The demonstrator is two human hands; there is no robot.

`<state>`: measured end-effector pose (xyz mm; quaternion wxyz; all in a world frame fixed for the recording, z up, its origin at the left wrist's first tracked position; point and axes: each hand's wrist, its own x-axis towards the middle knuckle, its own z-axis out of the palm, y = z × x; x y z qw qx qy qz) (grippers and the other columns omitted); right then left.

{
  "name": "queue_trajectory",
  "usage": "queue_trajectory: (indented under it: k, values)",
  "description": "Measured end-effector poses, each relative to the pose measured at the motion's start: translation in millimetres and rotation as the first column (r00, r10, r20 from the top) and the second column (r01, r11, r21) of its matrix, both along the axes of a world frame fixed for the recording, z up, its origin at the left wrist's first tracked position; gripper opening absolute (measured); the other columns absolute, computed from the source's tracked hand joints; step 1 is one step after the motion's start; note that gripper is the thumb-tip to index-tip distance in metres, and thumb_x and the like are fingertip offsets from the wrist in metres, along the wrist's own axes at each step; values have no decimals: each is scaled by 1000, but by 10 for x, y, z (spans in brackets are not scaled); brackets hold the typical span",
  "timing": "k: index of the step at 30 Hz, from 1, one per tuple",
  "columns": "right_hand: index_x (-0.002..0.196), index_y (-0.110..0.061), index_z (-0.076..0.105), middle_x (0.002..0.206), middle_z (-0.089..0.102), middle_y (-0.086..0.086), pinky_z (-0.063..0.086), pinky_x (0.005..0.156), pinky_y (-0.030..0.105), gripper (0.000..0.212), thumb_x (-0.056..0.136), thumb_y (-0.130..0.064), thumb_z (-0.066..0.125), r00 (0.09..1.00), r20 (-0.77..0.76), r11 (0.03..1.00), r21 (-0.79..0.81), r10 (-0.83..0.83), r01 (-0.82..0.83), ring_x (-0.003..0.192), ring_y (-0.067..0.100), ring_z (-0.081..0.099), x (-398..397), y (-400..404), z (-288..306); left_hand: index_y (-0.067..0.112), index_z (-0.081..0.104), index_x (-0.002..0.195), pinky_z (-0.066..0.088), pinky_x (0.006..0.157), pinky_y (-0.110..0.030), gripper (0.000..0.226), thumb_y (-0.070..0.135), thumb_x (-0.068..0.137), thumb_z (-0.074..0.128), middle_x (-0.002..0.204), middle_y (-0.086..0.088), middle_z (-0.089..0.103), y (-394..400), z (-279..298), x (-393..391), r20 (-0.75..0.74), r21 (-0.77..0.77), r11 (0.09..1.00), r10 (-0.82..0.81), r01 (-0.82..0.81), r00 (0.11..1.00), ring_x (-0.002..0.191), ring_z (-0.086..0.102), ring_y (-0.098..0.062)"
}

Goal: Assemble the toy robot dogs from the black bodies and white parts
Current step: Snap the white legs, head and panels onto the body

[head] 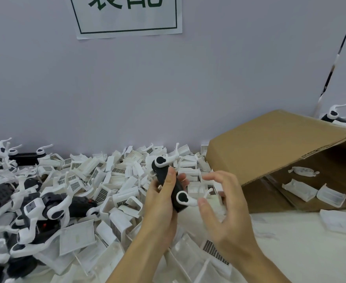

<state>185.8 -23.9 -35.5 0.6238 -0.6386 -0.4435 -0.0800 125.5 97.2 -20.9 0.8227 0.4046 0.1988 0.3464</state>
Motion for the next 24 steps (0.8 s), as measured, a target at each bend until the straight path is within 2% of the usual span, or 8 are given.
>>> queue_trajectory:
  k: [2,5,8,12,16,19,20,24]
  values:
    - [120,-40,57,128,55,-13,39,103,24,39,83,-39,69,991,136,999,-49,15,-9,127,18,52,-17,18,13,8,62,114,60,76,-38,56,44,73,75,98,-11,78,-7,-1,-6,-29,47,999,7,-5,1000,89,75,-24]
    - [129,-38,58,132,55,-23,38,105,30,56,77,-55,73,972,235,973,-227,22,32,128,6,51,-30,69,-36,8,65,105,58,71,-36,70,51,54,82,87,-10,76,-12,-14,-2,-101,118,991,70,-58,992,78,73,-23]
    - [128,-36,60,125,58,-27,44,100,34,49,82,-49,73,955,295,962,-247,-41,117,122,2,54,14,97,-75,4,66,103,58,68,-35,68,47,54,83,89,-13,74,-13,-29,6,-69,126,991,55,-46,996,75,71,-23]
    - [113,-33,67,110,68,-19,49,92,27,23,91,-36,65,999,40,992,-123,-20,25,110,9,62,45,100,-74,-2,73,106,58,85,-42,58,41,67,81,103,-17,76,23,-63,-14,-5,130,991,-23,23,1000,91,72,-27]
    - [102,-35,73,101,75,-11,55,81,23,25,100,-46,51,929,-327,976,-68,174,-207,99,6,68,71,75,-32,5,72,118,54,78,-33,48,31,78,74,106,-17,76,41,-79,-24,-21,208,976,-65,68,998,93,73,-25]
    - [98,-34,74,97,76,-15,51,78,14,29,93,-46,48,909,-363,964,-86,205,-252,96,-1,67,68,60,-19,12,69,123,53,67,-26,50,33,77,72,97,-12,78,28,-96,3,-36,274,959,-68,75,997,79,73,-19]
    - [97,-35,74,96,75,-17,50,77,13,30,92,-48,48,911,-361,963,-100,201,-252,95,-2,67,68,62,-21,13,70,121,53,68,-28,49,34,77,72,96,-12,78,31,-104,11,-40,283,957,-57,66,998,78,73,-19]
    - [98,-46,72,100,74,-20,48,75,11,27,95,-51,46,916,-354,952,-164,188,-259,97,-3,64,94,27,0,7,72,117,54,91,-42,55,39,73,76,100,-14,78,57,-119,3,-56,268,963,-12,26,998,93,76,-25]
